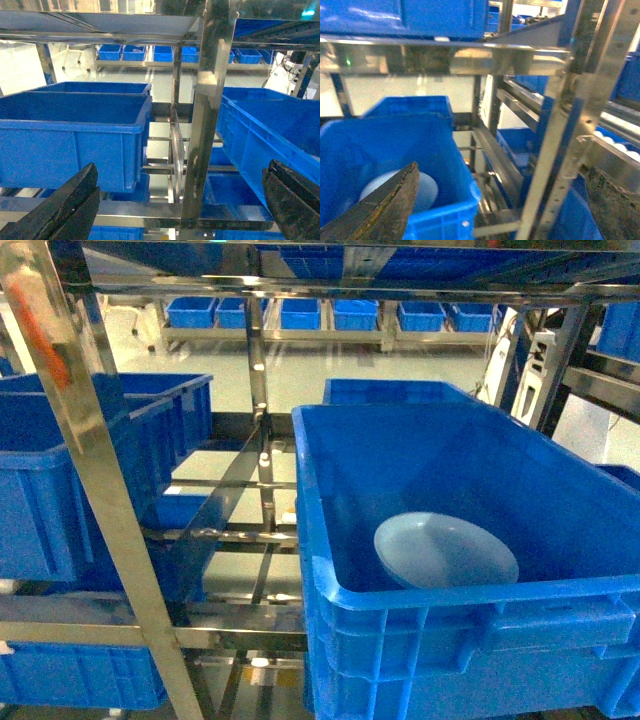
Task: Place blue tray on left shelf second layer neatly
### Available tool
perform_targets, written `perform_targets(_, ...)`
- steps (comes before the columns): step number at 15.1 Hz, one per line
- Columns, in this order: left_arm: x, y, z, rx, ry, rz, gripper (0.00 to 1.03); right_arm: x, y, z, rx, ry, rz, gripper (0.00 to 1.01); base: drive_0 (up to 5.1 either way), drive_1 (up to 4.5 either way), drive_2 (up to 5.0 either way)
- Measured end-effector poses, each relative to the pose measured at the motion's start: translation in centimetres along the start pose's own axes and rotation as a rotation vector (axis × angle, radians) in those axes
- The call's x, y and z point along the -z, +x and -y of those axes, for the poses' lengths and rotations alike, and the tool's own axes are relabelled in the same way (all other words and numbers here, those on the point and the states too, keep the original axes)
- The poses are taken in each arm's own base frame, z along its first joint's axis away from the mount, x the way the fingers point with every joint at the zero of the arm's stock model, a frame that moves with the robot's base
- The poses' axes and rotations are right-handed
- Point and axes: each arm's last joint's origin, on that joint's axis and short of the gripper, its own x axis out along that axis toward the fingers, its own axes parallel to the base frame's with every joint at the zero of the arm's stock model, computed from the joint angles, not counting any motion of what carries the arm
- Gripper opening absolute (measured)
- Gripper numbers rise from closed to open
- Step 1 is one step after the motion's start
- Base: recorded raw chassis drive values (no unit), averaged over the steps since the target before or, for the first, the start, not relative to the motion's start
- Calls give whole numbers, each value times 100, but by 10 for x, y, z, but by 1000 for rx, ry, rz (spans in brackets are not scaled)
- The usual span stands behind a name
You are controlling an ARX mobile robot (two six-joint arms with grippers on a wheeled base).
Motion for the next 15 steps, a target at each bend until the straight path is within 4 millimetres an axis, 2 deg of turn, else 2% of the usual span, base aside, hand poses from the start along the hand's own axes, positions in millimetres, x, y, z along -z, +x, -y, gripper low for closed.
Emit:
perform_targets(1,0,0,0,0,0,1,98,10,-1,-1,-22,-52,-31,98,0,0,0)
perform_targets(2,0,0,0,3,0,1,98,18,3,-3,-87,-33,-13,92,0,0,0)
perform_targets(3,0,0,0,0,0,1,98,26,3,1,-152,16,18,75,0,0,0)
perform_targets(4,0,0,0,-1,0,0,98,26,2,3,-166,31,33,68,0,0,0)
perform_targets(11,0,0,0,0,0,1,98,33,3,7,-217,42,32,48,0,0,0)
perform_targets(13,0,0,0,3,0,2,98,39,5,12,-192,43,21,39,0,0,0)
perform_targets(15,0,0,0,3,0,1,98,44,5,13,-194,48,23,17,0,0,0)
